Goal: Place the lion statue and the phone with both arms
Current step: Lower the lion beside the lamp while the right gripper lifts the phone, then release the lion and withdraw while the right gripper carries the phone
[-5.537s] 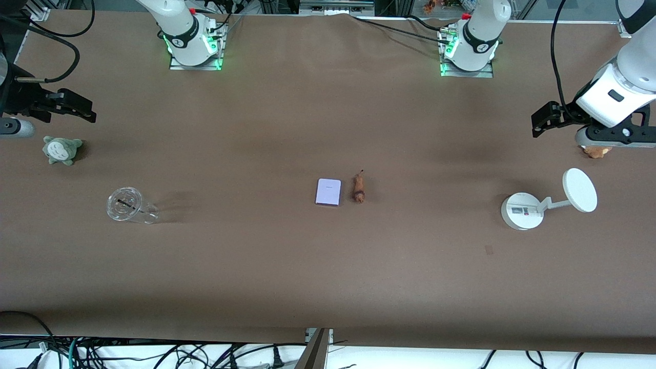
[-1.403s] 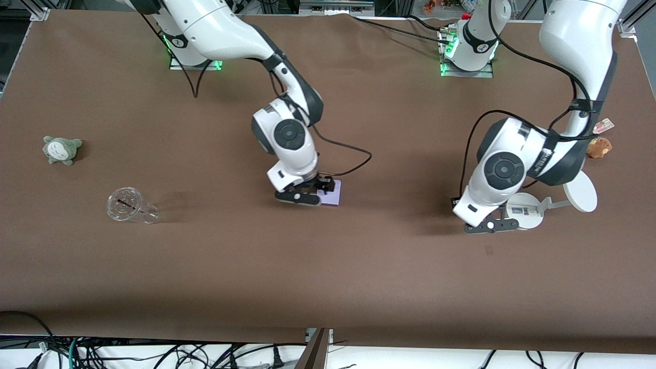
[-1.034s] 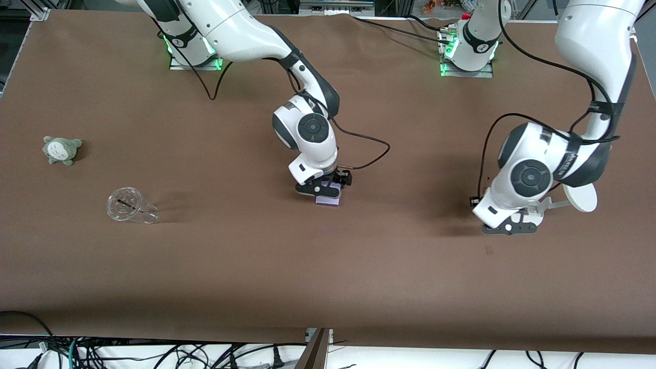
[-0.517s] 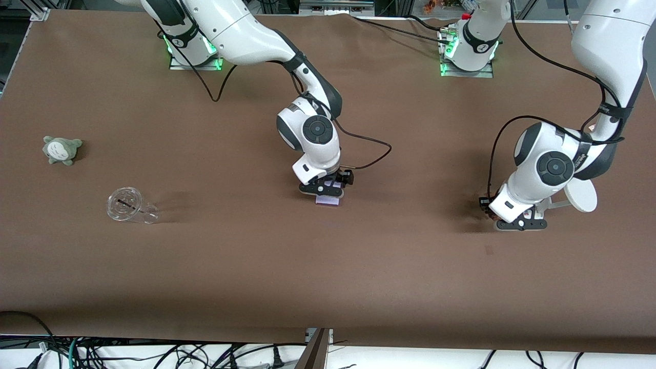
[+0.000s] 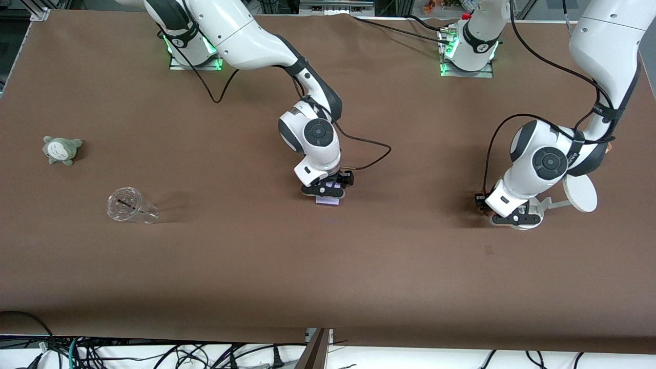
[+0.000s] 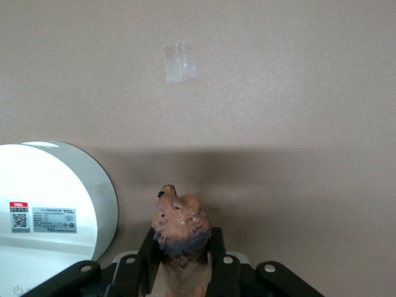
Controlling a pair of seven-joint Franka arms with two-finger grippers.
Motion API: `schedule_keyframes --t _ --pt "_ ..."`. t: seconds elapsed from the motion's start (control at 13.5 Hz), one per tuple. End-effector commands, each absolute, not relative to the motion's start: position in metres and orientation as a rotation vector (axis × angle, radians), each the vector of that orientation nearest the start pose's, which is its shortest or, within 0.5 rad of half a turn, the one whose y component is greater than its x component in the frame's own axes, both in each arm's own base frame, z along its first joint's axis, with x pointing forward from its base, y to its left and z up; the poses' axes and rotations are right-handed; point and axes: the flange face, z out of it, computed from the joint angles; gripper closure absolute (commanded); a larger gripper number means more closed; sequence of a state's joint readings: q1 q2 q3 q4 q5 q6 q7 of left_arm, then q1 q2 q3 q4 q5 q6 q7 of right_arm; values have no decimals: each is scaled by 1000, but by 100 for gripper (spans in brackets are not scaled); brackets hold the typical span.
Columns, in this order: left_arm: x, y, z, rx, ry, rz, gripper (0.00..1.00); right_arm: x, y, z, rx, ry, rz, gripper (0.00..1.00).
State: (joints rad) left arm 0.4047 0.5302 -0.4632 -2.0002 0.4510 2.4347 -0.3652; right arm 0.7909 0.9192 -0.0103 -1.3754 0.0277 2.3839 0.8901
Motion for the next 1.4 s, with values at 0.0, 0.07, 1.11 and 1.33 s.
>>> schedule_keyframes --t 0.0,0.07,1.11,1.33 --pt "598 -25 218 -3068 29 -33 71 526 527 163 -3062 161 -93 20" --pt "598 -25 218 -3069 24 -32 48 526 528 164 -3061 163 -94 40" --pt "637 -50 341 -2958 6 60 0 662 306 246 -3164 -53 103 50" --pt "644 -60 394 -2935 -8 123 0 680 239 234 -3172 22 172 50"
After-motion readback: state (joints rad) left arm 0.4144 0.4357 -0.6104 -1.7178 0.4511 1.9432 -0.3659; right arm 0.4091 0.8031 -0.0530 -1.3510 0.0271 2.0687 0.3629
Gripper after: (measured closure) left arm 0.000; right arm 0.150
